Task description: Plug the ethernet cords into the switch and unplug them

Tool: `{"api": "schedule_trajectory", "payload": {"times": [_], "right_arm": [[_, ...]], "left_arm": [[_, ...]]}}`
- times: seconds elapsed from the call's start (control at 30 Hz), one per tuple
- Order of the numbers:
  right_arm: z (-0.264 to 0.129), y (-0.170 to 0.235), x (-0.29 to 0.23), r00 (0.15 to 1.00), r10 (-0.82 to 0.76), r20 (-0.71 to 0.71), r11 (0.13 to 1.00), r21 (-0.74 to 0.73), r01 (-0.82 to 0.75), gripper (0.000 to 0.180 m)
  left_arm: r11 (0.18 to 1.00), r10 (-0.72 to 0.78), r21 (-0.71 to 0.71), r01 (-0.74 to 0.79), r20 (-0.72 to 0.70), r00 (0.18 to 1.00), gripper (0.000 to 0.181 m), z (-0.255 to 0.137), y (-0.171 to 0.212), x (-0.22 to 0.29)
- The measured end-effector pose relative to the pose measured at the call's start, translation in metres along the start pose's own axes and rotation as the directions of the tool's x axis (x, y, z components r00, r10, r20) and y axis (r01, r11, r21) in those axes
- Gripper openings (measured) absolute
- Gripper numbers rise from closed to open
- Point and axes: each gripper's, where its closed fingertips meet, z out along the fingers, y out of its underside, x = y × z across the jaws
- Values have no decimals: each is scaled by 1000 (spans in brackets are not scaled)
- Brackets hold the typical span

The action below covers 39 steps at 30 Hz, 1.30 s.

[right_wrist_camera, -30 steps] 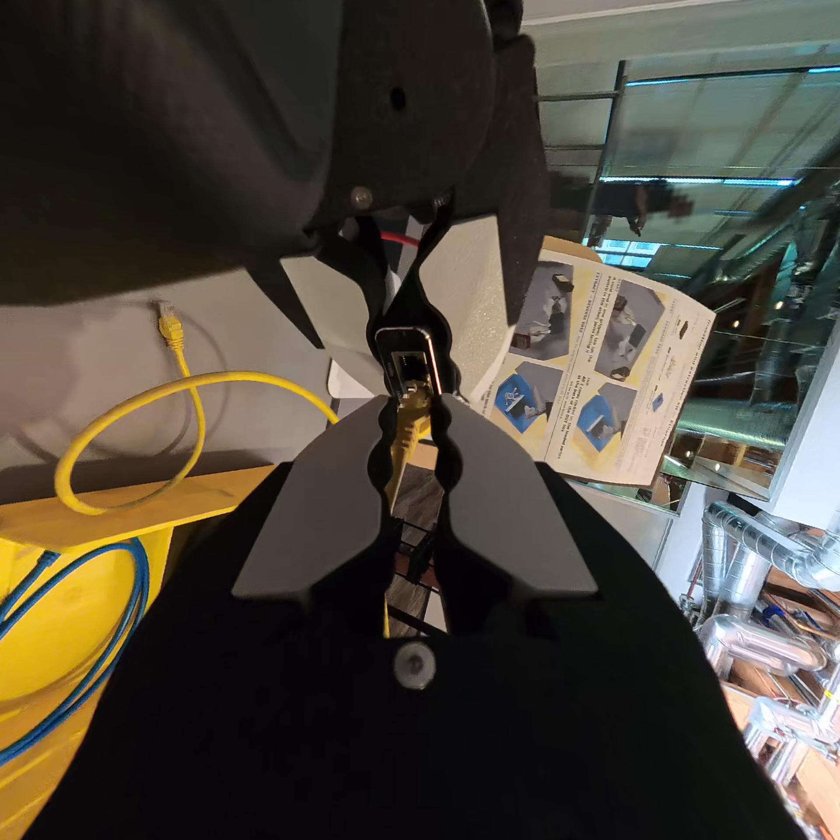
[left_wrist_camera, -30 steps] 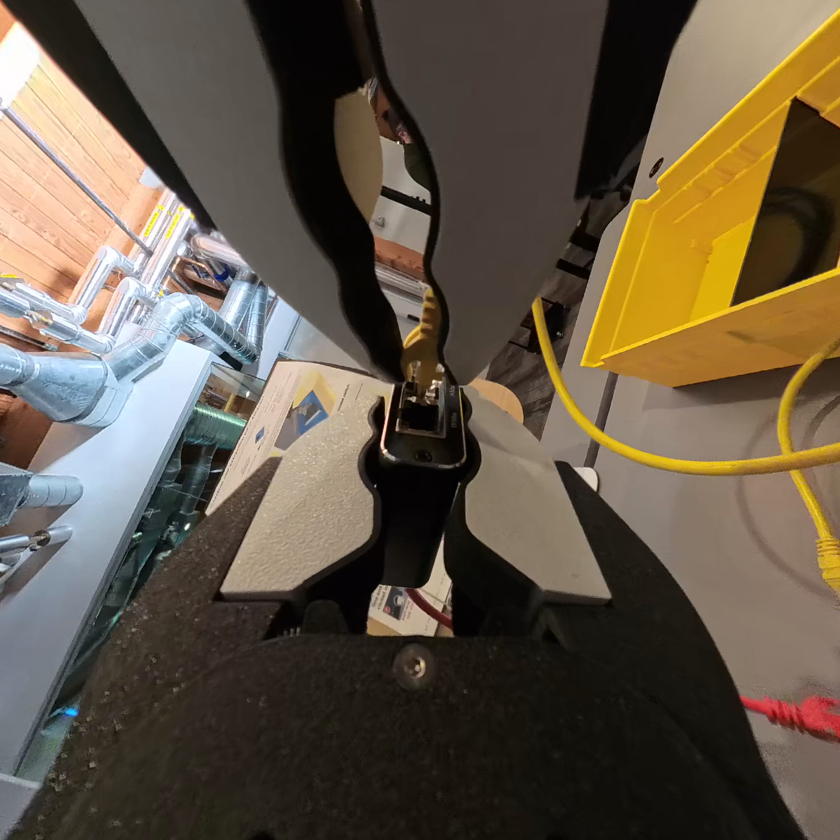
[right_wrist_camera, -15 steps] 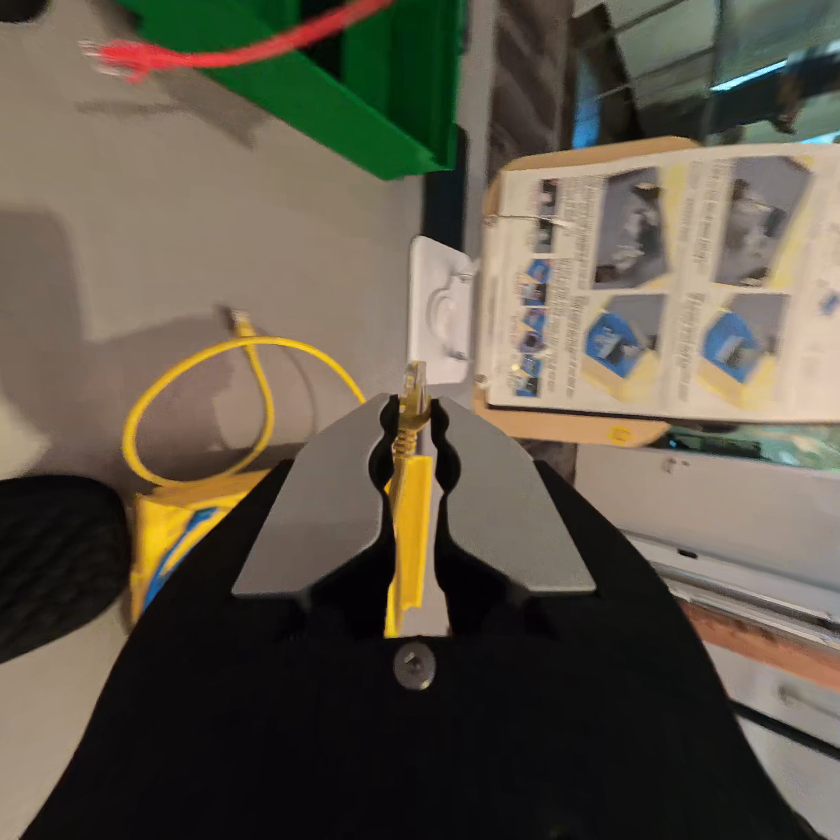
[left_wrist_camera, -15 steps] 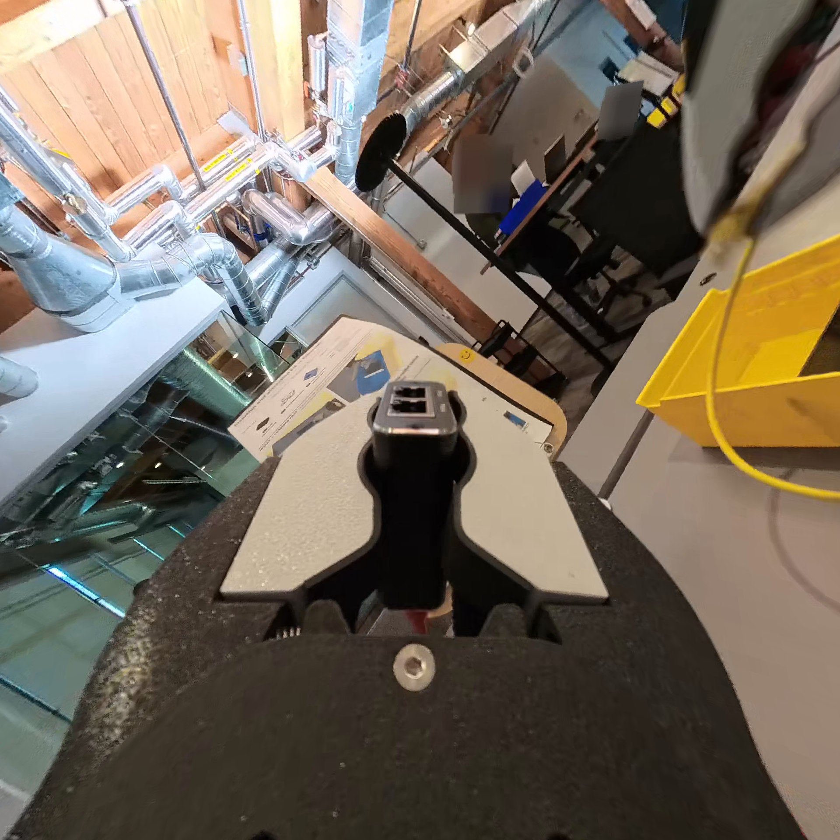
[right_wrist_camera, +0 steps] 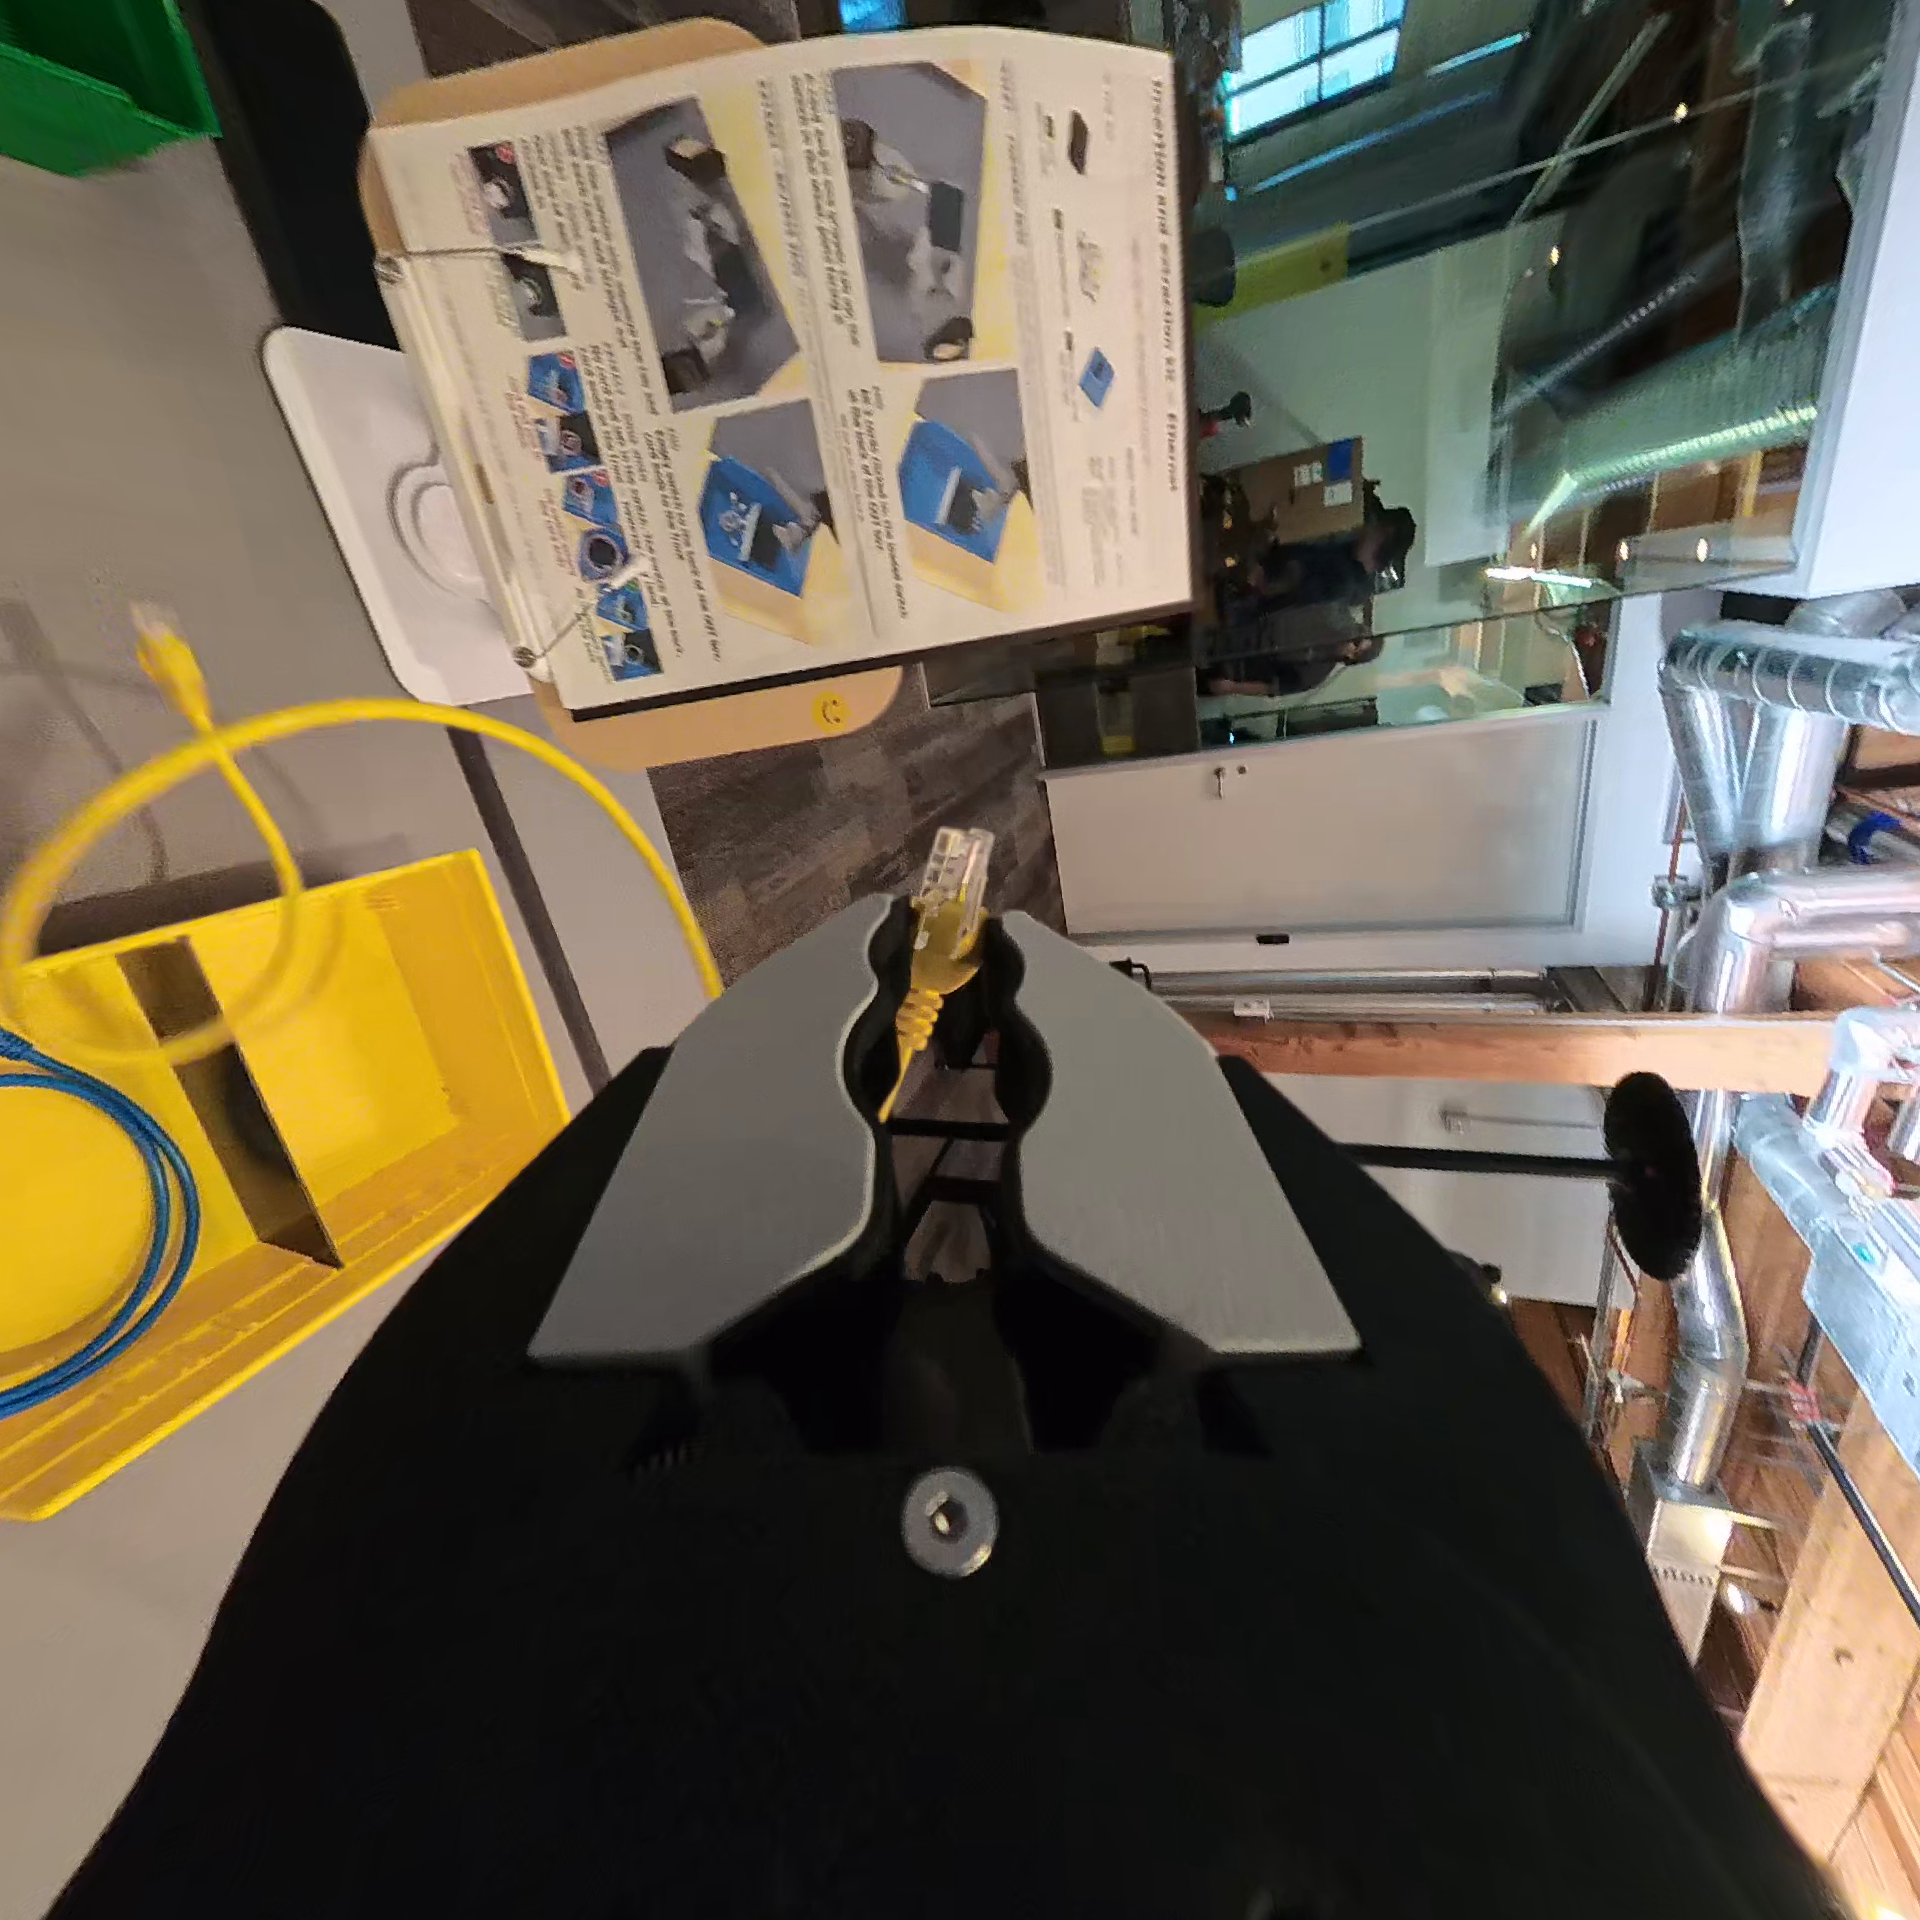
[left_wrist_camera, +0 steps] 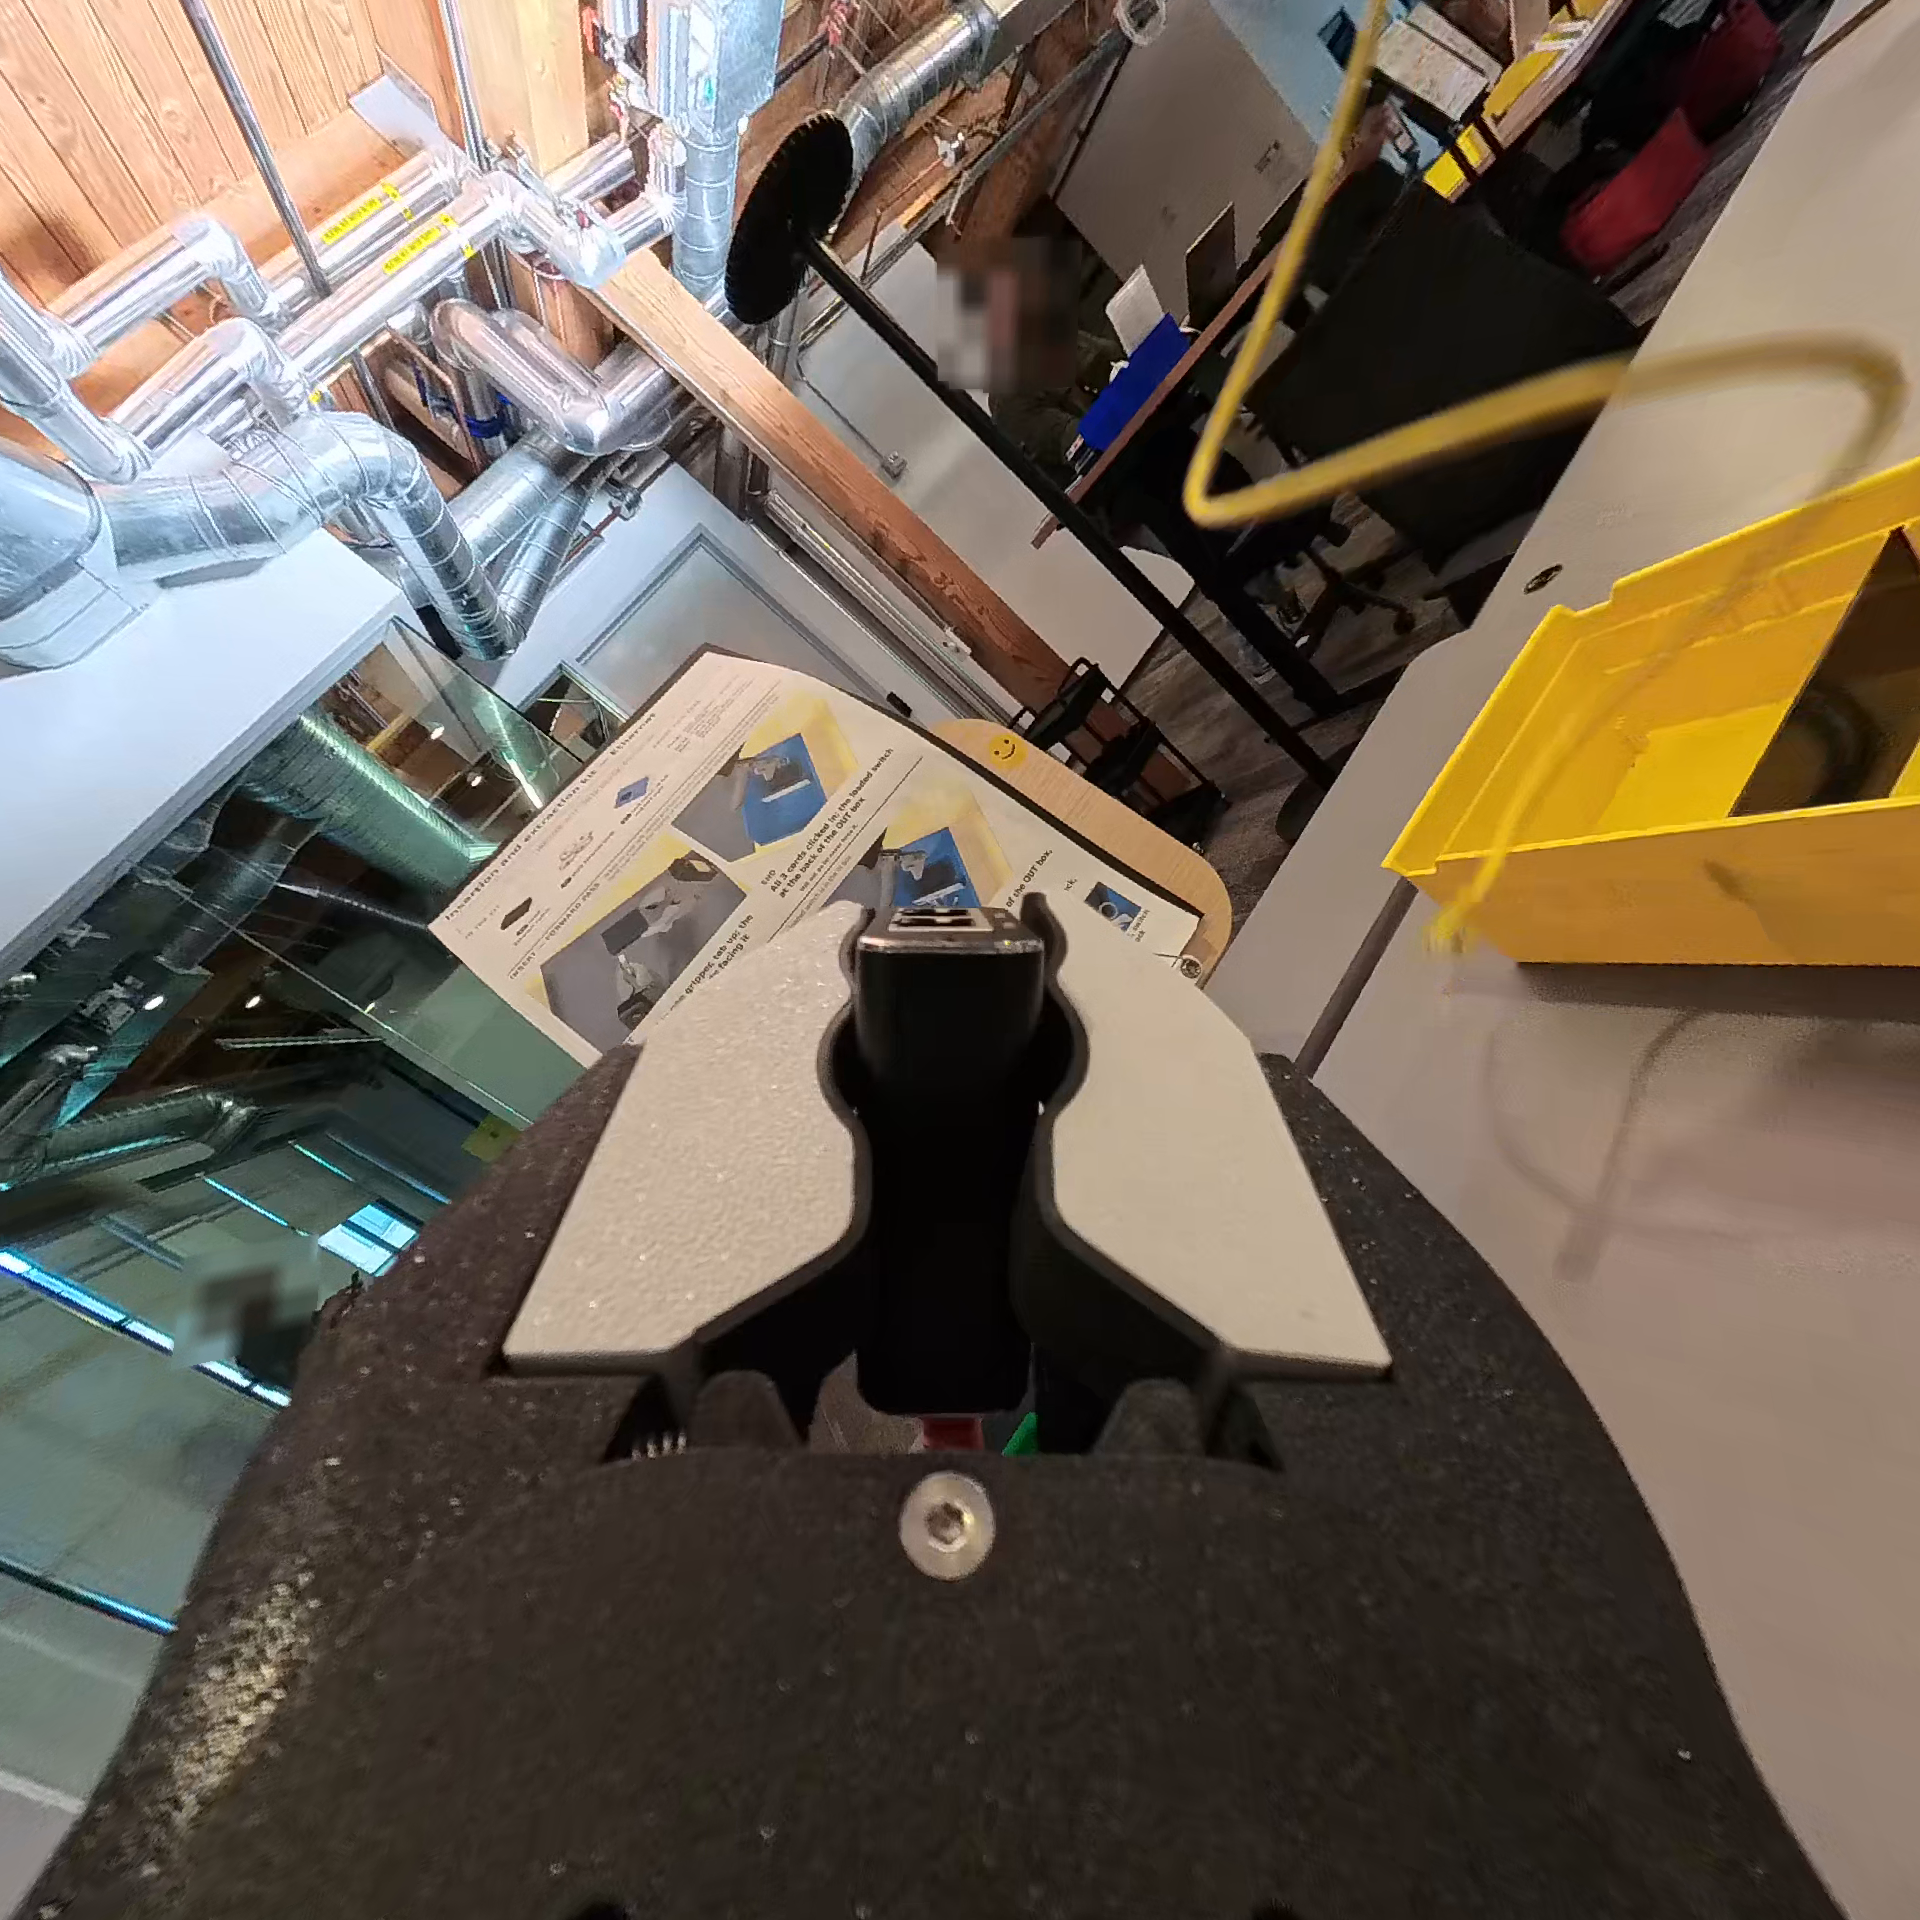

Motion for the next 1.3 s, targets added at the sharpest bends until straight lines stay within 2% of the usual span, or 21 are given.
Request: {"api": "schedule_trajectory", "payload": {"times": [0.17,0.57,0.73,0.83,1.03,1.3], "right_arm": [[-7,14,10,1000,21,-13,999,-39,-21,15],[5,89,-24,997,71,28,983,-169,-66,14],[-4,87,-18,996,90,11,986,-139,-87,14],[-6,79,-27,993,107,51,989,-110,-101,14],[7,76,-95,970,117,212,992,-81,-102,15],[36,97,-228,876,168,451,986,-85,-145,15]], "left_arm": [[1000,1,0,-1,-6,1000,26,0,-2,2],[1000,11,-15,-11,-42,999,26,5,-1,12],[999,19,-25,-21,-54,998,26,8,-1,17],[999,30,-31,-32,-64,998,26,10,-1,21],[999,42,-27,-45,-82,996,26,11,-4,27],[999,39,-32,-42,-88,995,26,11,-3,28]]}}
